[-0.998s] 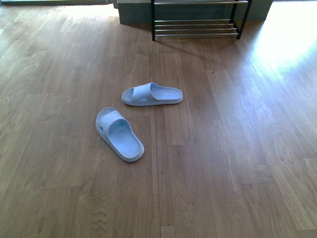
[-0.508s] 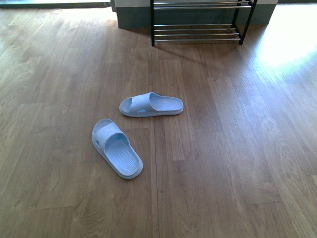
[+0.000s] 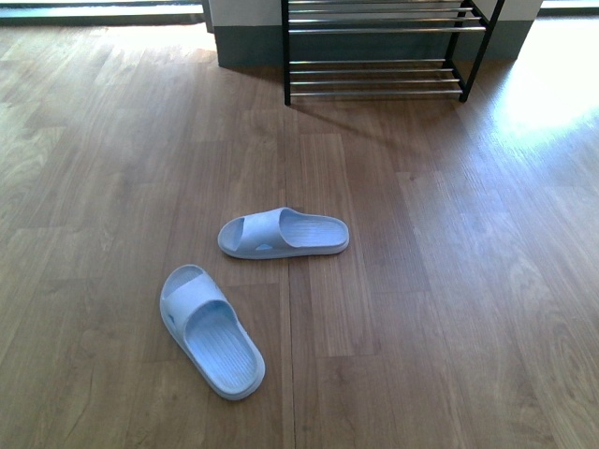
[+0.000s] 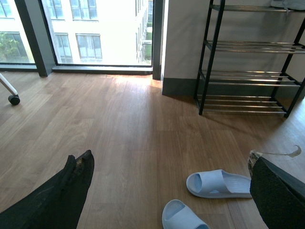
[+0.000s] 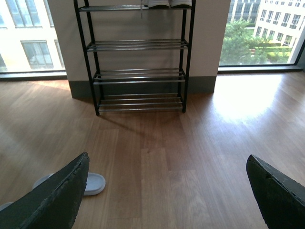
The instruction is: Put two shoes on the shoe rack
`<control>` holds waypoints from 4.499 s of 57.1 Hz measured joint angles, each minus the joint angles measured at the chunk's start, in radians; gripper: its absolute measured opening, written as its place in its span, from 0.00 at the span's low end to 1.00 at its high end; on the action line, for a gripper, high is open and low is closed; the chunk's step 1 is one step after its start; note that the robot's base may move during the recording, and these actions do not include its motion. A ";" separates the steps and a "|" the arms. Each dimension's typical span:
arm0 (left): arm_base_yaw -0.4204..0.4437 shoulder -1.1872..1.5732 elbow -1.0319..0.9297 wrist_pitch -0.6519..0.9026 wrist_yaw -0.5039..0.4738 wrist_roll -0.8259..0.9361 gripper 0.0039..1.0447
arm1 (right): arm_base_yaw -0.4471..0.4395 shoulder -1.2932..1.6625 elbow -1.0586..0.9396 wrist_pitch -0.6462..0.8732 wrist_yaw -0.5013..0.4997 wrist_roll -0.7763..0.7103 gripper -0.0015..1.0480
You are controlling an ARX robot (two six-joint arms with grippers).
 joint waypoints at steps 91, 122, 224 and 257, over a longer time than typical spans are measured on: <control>-0.048 2.316 0.965 0.093 -0.055 -0.103 0.91 | 0.000 0.000 0.000 0.000 0.000 0.000 0.91; -0.153 2.807 1.420 -0.039 0.052 -0.067 0.91 | 0.000 0.000 0.000 0.000 0.000 0.000 0.91; 0.085 2.169 1.014 0.269 -0.210 0.206 0.01 | 0.000 0.000 0.000 0.000 0.000 0.000 0.91; 0.155 0.927 0.412 0.019 -0.365 0.068 0.01 | 0.000 0.000 0.000 0.000 0.000 0.000 0.91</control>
